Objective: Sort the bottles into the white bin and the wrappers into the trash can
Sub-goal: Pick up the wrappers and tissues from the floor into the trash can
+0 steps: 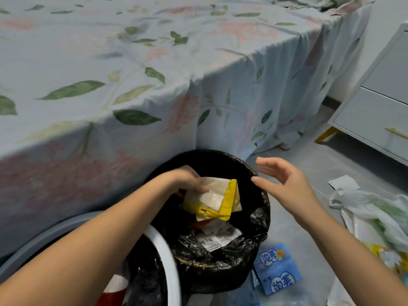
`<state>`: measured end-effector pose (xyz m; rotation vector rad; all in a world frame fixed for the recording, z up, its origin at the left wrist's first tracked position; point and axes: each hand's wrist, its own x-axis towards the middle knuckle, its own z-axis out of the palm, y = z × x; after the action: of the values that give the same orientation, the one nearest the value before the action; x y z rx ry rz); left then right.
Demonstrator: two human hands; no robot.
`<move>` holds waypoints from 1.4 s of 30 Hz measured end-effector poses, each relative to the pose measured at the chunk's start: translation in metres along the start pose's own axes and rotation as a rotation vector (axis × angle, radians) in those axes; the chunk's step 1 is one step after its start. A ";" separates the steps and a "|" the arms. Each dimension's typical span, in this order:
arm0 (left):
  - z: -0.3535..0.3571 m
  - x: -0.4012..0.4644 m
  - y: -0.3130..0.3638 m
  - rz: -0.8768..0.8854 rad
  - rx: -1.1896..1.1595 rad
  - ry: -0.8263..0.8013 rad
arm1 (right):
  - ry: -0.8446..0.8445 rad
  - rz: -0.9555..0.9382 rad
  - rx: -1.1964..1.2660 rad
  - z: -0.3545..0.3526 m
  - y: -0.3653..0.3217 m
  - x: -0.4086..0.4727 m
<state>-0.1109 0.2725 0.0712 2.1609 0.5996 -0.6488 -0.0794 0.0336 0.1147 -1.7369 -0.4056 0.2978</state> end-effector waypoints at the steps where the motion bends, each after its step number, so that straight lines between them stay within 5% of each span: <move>1: 0.005 0.008 -0.003 -0.053 0.070 -0.044 | 0.008 -0.015 -0.018 -0.002 0.003 -0.001; 5: 0.019 0.028 -0.007 -0.162 0.265 -0.126 | 0.020 -0.027 -0.011 -0.004 0.012 -0.002; 18: 0.055 0.034 0.007 -0.035 0.889 0.016 | -0.039 0.027 0.022 0.010 0.019 -0.001; 22: 0.028 0.002 0.045 0.167 0.868 0.189 | -0.032 0.049 0.064 0.011 0.014 -0.006; 28: 0.007 -0.073 0.083 0.439 0.467 0.556 | 0.026 0.076 -0.063 -0.005 0.015 -0.024; 36: 0.088 -0.171 0.099 0.529 -0.084 0.268 | 0.075 0.227 -0.411 -0.044 0.048 -0.091; 42: 0.185 -0.172 0.045 0.316 0.218 -0.010 | -0.098 0.348 -0.728 -0.053 0.110 -0.141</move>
<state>-0.2599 0.0658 0.0993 2.3852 0.1789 -0.5716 -0.1734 -0.0924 0.0142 -2.5213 -0.2953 0.5315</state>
